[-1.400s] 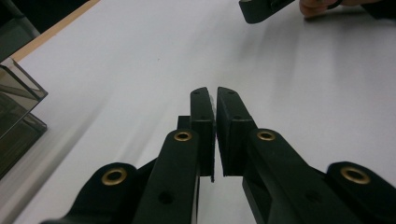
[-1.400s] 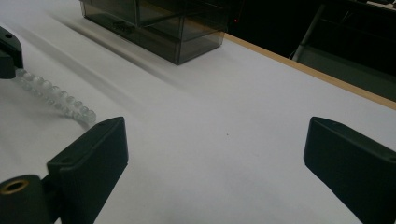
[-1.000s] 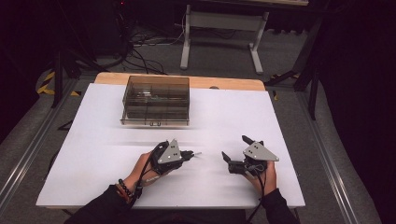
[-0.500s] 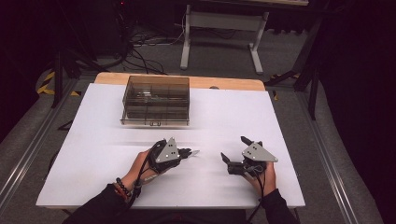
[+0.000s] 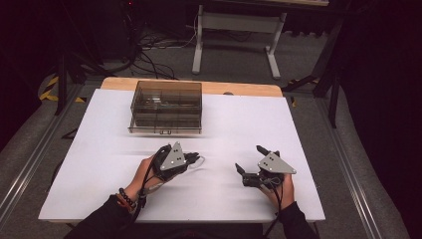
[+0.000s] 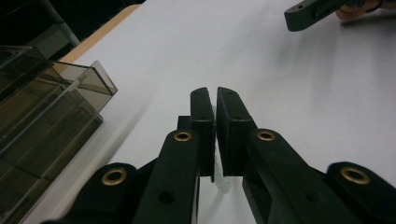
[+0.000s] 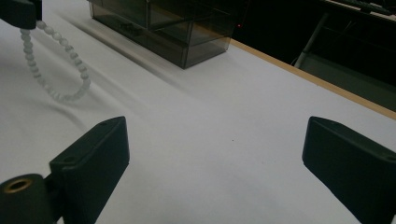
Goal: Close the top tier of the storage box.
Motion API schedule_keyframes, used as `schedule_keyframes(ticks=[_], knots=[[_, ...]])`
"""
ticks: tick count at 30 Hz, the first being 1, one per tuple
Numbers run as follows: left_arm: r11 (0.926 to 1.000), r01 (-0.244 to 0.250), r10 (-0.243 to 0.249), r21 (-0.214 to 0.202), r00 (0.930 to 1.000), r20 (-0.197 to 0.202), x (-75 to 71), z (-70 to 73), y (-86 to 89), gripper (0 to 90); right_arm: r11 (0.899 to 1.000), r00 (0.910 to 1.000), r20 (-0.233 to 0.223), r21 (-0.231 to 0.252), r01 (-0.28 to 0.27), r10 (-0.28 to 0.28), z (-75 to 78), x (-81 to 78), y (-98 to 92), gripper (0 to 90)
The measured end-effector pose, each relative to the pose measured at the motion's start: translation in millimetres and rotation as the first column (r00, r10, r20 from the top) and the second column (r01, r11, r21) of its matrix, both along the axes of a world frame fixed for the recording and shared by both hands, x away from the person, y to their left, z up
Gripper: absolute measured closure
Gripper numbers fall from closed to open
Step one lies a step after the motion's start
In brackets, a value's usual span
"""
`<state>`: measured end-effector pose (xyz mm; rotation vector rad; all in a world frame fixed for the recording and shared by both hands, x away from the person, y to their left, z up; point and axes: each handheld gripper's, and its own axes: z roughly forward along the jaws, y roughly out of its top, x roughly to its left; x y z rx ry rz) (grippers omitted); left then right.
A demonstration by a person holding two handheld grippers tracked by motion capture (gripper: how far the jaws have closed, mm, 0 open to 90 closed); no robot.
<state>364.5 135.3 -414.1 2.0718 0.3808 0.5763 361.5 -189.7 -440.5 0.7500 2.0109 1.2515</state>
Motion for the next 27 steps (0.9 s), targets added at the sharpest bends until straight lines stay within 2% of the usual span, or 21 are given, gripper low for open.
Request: schedule_keyframes(ticks=[17, 27], knots=[[0.9988, -0.042, 0.042, -0.027, 0.9987, 0.028, 4.8, 14.6, 13.1, 86.1, 1.000, 0.9999, 0.010, -0.006, 0.001, -0.001, 0.8, -1.6, -0.8, 8.0], [0.9947, -0.091, 0.093, -0.048, 0.9948, 0.041, 10.7, 21.1, 24.9, 86.1, 1.000, 1.0000, 0.007, -0.010, 0.000, 0.000, 0.6, -1.4, -0.2, 8.0]])
